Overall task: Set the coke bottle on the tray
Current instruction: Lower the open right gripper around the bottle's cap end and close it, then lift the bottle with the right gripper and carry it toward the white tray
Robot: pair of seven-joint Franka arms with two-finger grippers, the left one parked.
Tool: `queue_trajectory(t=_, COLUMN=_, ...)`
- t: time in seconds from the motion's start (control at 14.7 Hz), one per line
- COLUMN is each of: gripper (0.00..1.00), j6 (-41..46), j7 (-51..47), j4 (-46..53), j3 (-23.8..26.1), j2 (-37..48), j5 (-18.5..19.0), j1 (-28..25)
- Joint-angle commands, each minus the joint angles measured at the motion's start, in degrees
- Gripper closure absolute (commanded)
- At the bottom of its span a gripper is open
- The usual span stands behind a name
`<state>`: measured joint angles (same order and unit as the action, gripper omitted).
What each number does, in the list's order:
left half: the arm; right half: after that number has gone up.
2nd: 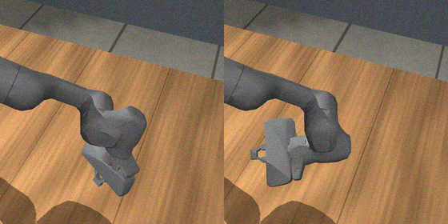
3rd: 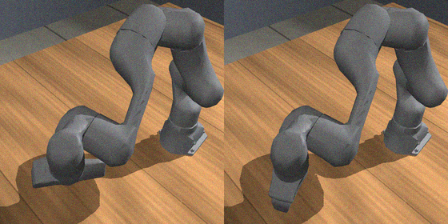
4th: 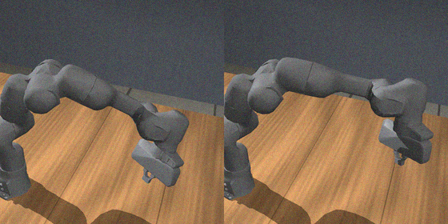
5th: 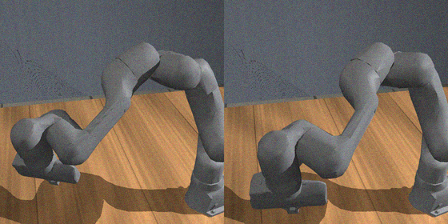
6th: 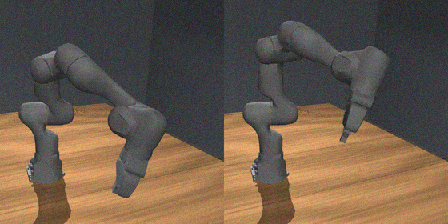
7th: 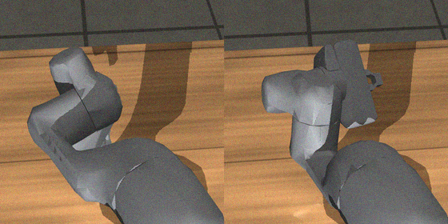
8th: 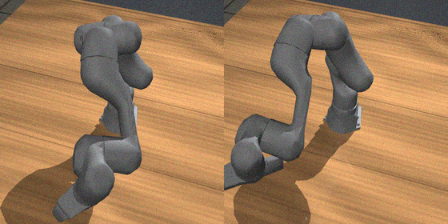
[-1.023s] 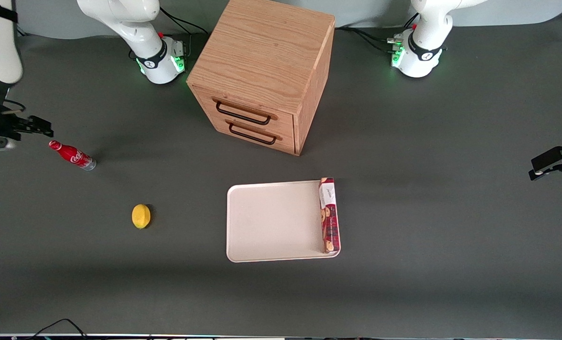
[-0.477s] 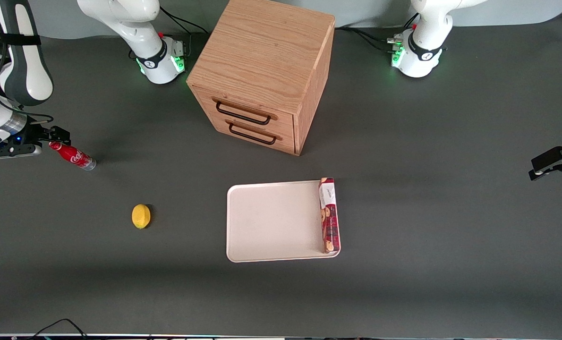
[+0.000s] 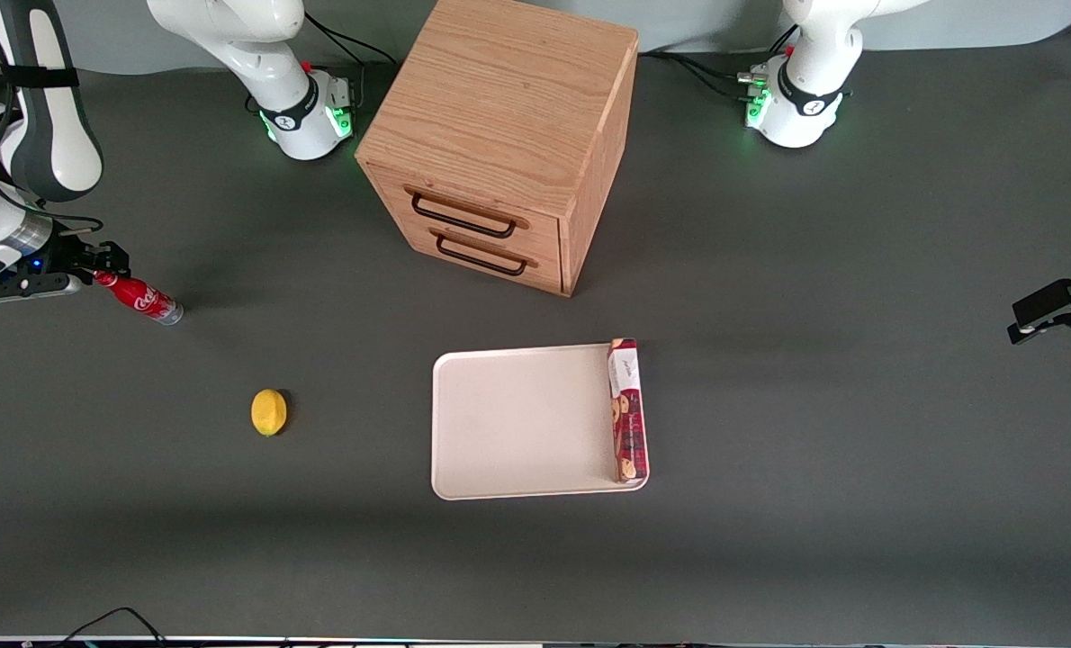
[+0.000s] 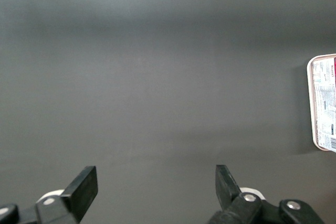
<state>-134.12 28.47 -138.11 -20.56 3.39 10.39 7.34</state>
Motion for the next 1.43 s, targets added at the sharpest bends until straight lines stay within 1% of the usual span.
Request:
queue_trajectory(t=0.0, gripper=0.71, j6=-1.3, j7=1.6, j4=-0.3, j3=-0.2, j2=0.0, j5=0.9, j1=0.3)
queue_trajectory(t=0.07, gripper=0.82, j6=-1.3, j7=1.8, j4=-0.3, j3=-0.2, j2=0.0, j5=0.9, j1=0.3)
queue_trajectory(t=0.2, gripper=0.94, j6=-1.3, j7=1.8, j4=-0.1, j3=-0.2, j2=0.0, j5=0.9, j1=0.1)
queue_trajectory(t=0.34, gripper=0.96, j6=0.0, j7=1.8, j4=0.7, j3=-0.1, j2=0.8, j5=0.9, j1=-0.3)
queue_trajectory(t=0.41, gripper=0.96, j6=2.3, j7=1.6, j4=2.5, j3=0.3, j2=1.4, j5=0.9, j1=-0.6)
queue_trajectory(t=0.55, gripper=0.96, j6=12.3, j7=1.5, j4=9.5, j3=1.4, j2=2.1, j5=0.7, j1=-1.9)
queue_trajectory(t=0.68, gripper=0.96, j6=24.1, j7=0.9, j4=19.7, j3=6.7, j2=1.8, j5=-0.4, j1=-1.9)
queue_trajectory(t=0.82, gripper=0.96, j6=33.7, j7=0.4, j4=28.9, j3=11.3, j2=1.4, j5=-5.1, j1=-1.9)
queue_trajectory(t=0.89, gripper=0.96, j6=36.8, j7=-1.0, j4=32.5, j3=13.9, j2=1.2, j5=-6.4, j1=-1.9)
queue_trajectory(t=1.02, gripper=0.96, j6=38.7, j7=-4.9, j4=37.6, j3=20.9, j2=0.9, j5=-6.8, j1=-2.0)
queue_trajectory(t=1.09, gripper=0.96, j6=39.0, j7=-8.6, j4=40.5, j3=26.1, j2=0.0, j5=-6.8, j1=-1.9)
queue_trajectory(t=1.23, gripper=0.96, j6=41.0, j7=-19.3, j4=47.4, j3=34.8, j2=-4.8, j5=-6.8, j1=-1.9)
queue_trajectory(t=1.36, gripper=0.96, j6=41.4, j7=-26.0, j4=54.6, j3=42.9, j2=-12.1, j5=-6.6, j1=-2.0)
